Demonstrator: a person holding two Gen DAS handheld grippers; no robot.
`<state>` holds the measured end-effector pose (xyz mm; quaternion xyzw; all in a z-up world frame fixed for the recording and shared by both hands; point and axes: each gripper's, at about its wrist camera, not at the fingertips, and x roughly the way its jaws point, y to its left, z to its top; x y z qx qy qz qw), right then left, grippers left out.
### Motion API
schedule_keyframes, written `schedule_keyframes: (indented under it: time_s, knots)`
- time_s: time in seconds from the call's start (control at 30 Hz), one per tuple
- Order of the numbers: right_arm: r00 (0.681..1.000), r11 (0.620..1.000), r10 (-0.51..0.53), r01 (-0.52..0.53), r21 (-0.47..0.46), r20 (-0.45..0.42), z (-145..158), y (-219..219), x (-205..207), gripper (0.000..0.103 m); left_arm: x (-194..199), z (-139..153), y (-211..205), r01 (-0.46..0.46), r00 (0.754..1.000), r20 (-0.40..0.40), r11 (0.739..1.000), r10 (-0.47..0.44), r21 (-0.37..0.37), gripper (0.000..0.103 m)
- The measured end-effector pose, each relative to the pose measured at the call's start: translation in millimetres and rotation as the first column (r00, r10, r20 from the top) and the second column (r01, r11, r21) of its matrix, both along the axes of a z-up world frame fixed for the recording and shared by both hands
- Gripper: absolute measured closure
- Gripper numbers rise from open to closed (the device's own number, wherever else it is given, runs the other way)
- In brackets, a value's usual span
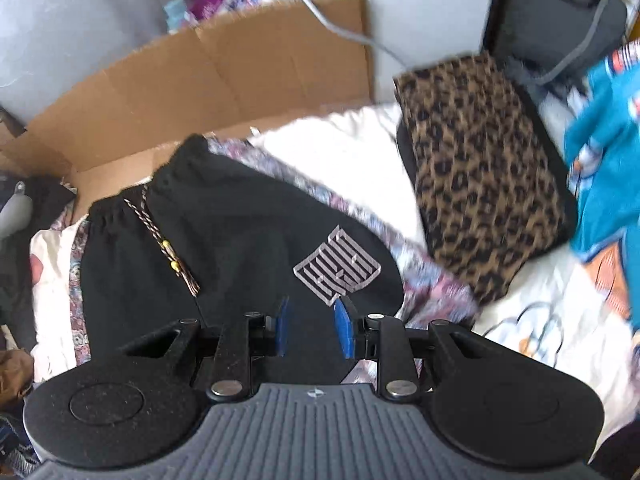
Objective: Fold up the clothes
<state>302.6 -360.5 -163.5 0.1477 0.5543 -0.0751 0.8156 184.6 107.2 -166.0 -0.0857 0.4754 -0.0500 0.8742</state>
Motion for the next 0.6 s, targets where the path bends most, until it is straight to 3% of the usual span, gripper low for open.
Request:
schedule_keyframes:
  time_s: [0.13,0.3,0.43,0.6]
  knots:
    - [0.994,0.994,0.105,-0.106,0.018,0.038,34,3,1,0.069,5,18,-23,0.012,1.0,0.024,1.0,-0.012,-0.022,0.031]
    - [0.976,0.976,0.203,-0.208,0.058,0.084,65,7,-8,0.065,6,44,-47,-0.024,0.998,0.06,0.989,0.033,-0.148,0.031]
    - [0.967,0.967,0.238,-0.244,0.071,0.087,75,5,-23,0.065,6,67,-68,-0.071,0.991,0.098,0.972,0.095,-0.222,0.031]
    - [0.96,0.958,0.265,-0.272,0.089,0.087,67,-10,-41,0.062,6,84,-106,-0.036,0.987,0.145,0.978,0.066,-0.204,0.028]
